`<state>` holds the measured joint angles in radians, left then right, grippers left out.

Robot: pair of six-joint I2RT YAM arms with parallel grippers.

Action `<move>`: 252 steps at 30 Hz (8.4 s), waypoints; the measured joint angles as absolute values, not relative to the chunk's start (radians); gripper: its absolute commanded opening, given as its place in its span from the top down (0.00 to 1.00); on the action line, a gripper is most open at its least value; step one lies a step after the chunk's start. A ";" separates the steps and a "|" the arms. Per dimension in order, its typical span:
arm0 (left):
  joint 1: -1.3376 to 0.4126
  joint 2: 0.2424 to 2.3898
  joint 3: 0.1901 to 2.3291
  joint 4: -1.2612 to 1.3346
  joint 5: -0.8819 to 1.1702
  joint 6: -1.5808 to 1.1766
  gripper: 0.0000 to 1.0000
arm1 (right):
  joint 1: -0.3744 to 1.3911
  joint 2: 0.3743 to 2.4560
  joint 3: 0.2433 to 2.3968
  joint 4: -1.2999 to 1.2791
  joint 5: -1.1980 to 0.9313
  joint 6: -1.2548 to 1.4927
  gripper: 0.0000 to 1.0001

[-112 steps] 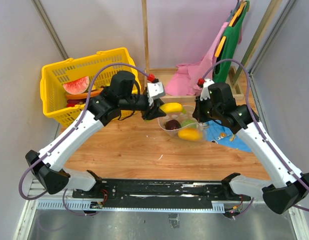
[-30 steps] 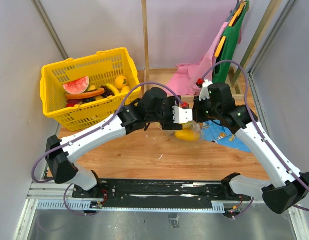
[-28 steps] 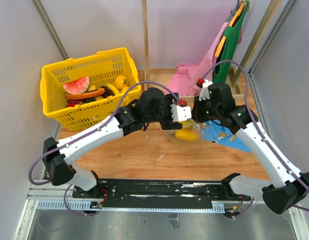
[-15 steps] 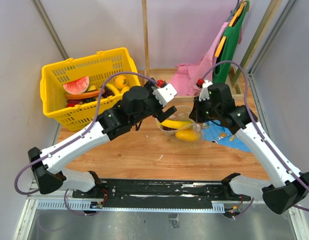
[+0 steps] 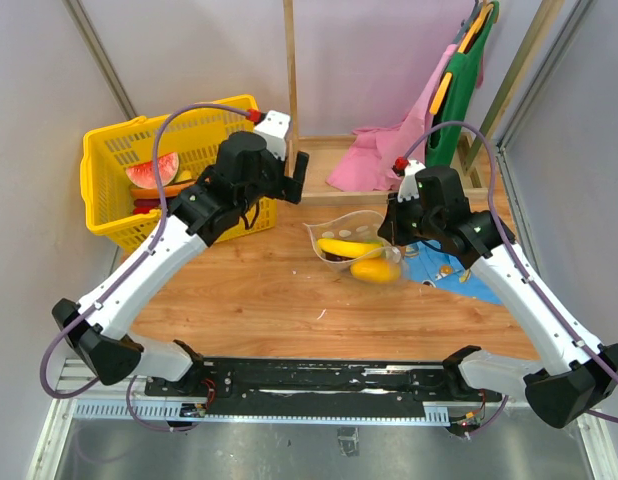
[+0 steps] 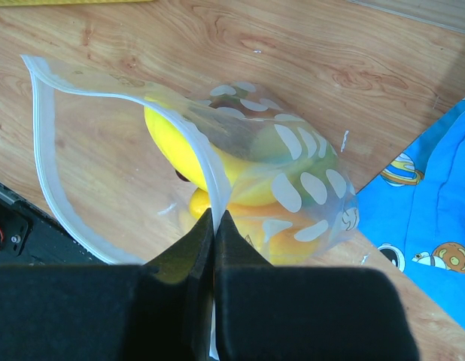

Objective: Place the food in the zip-top bag and seal the zipper
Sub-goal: Pick up the fake vegetable from the bin, then place the fake vegetable in the zipper food storage bag, then adjust the fake vegetable in the zipper food storage bag.

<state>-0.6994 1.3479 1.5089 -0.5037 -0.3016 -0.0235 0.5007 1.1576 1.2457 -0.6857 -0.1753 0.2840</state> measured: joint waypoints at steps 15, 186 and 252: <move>-0.319 1.448 1.601 -0.694 -0.192 -0.295 0.08 | 0.501 1.157 1.235 -0.682 -0.173 0.277 0.99; -0.854 1.661 1.468 -0.396 0.401 -0.182 0.04 | 0.492 1.143 1.231 -0.682 -0.176 0.280 0.99; -0.845 1.661 1.811 -1.073 -0.092 -0.181 1.00 | 0.448 1.217 1.269 -0.773 -0.105 0.177 0.84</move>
<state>-0.8448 1.6611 1.8114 -1.0725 -0.0921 -0.1814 0.4480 1.2175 1.2694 -0.7734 -0.1055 0.1772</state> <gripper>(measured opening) 0.019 0.205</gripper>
